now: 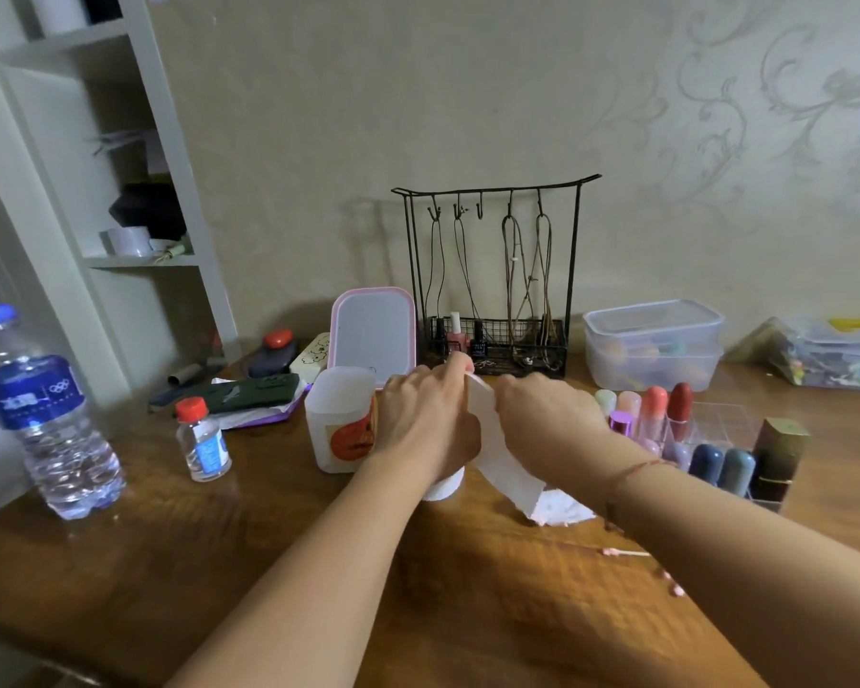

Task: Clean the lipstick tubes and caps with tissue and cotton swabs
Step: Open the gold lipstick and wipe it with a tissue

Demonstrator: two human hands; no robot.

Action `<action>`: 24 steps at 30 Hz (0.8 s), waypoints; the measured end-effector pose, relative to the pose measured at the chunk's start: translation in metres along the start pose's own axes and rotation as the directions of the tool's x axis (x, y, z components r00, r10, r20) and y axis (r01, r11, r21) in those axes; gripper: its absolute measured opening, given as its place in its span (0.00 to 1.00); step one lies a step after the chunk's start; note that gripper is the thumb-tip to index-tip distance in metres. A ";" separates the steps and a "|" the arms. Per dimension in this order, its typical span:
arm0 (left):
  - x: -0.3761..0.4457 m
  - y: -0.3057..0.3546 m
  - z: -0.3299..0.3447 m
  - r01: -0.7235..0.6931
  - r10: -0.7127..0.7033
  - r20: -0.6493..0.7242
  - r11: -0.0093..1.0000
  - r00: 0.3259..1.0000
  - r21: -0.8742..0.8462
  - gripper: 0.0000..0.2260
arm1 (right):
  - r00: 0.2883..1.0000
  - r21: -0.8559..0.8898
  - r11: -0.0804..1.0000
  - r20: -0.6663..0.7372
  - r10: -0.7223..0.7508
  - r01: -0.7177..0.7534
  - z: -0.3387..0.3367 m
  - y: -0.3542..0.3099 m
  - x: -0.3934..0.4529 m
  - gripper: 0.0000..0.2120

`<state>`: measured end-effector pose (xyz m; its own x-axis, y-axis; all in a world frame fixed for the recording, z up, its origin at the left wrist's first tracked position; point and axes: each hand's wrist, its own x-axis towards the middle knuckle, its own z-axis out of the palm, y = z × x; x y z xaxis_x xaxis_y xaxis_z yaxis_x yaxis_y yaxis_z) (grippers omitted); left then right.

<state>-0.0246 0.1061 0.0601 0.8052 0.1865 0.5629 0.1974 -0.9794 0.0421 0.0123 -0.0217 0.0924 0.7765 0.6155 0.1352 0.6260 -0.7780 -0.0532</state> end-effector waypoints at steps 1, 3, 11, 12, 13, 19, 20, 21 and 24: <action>0.001 -0.001 -0.002 0.005 -0.004 0.029 0.999 1.000 -0.034 0.19 | 1.000 0.093 0.996 -0.001 0.009 -0.009 -0.004 0.004 -0.004 0.06; 0.000 -0.006 -0.004 -0.006 0.014 0.104 0.997 0.994 -0.082 0.22 | 0.996 0.321 0.945 0.079 0.041 -0.064 -0.005 0.008 -0.012 0.07; 0.003 -0.034 -0.016 0.100 -0.053 0.143 0.934 0.988 -0.344 0.28 | 0.910 0.593 0.719 0.390 0.138 -0.363 0.026 0.013 -0.013 0.29; 0.002 -0.035 -0.017 0.101 -0.057 0.130 0.926 0.990 -0.363 0.27 | 0.906 0.596 0.713 0.402 0.133 -0.369 0.027 0.011 -0.014 0.28; 0.002 -0.036 -0.017 0.102 -0.062 0.116 0.918 0.991 -0.384 0.27 | 0.905 0.597 0.715 0.408 0.121 -0.365 0.029 0.009 -0.015 0.27; 0.001 -0.029 -0.016 0.050 0.040 0.227 0.924 0.973 -0.379 0.29 | 0.878 0.604 0.685 0.465 0.114 -0.408 0.031 0.001 -0.014 0.32; -0.001 -0.026 -0.016 0.019 0.072 0.250 0.938 0.966 -0.345 0.30 | 0.872 0.603 0.681 0.477 0.108 -0.414 0.030 0.000 -0.017 0.32; -0.002 -0.022 -0.016 -0.010 0.099 0.266 0.948 0.959 -0.317 0.30 | 0.876 0.595 0.696 0.471 0.104 -0.402 0.028 0.000 -0.021 0.31; -0.006 -0.017 -0.018 -0.083 0.155 0.261 0.960 0.953 -0.268 0.27 | 0.959 0.486 0.850 0.274 0.073 -0.203 0.015 0.013 -0.047 0.15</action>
<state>-0.0428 0.1205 0.0710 0.9436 0.0458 0.3279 -0.0272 -0.9763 0.2149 -0.0143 -0.0589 0.0702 0.8099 0.5683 -0.1450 0.4097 -0.7251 -0.5536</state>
